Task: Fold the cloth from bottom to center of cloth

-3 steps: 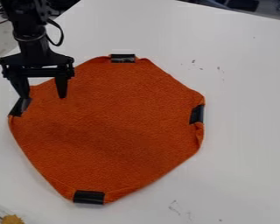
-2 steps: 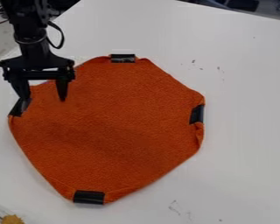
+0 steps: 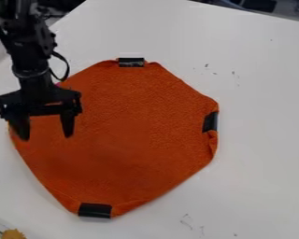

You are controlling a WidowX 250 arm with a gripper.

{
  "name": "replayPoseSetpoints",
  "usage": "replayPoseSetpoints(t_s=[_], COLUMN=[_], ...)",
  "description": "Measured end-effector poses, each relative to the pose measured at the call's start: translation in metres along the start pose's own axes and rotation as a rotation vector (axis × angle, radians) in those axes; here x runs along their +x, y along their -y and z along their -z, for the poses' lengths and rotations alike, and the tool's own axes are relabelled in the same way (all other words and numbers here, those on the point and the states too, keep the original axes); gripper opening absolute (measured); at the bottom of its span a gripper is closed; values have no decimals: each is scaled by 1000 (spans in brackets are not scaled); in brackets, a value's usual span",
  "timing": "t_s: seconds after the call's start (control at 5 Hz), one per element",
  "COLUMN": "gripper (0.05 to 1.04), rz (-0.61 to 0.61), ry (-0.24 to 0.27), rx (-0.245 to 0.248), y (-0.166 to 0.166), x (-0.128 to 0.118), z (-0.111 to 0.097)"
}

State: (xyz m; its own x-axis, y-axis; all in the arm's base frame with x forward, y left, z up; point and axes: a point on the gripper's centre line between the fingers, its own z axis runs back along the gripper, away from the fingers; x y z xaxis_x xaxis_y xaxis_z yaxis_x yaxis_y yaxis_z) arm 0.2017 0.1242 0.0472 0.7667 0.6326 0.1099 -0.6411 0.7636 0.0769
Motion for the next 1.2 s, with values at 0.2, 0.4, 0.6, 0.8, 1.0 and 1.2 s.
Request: replayPoseSetpoints(t_s=[0.2,0.4,0.6,0.8,1.0,1.2], gripper=[1001,1001,1001,1001,1001,1001], rz=[-25,-52,-25,21,31,-20], ry=[14,6,-4,-25,-44,-73], rx=[-16,-24,-34,-26,-28,-44], y=[9,18,35,47,49,43], x=[-41,-73,-89,-94,-95,-100], z=[-5,-4,-2,2,6,14])
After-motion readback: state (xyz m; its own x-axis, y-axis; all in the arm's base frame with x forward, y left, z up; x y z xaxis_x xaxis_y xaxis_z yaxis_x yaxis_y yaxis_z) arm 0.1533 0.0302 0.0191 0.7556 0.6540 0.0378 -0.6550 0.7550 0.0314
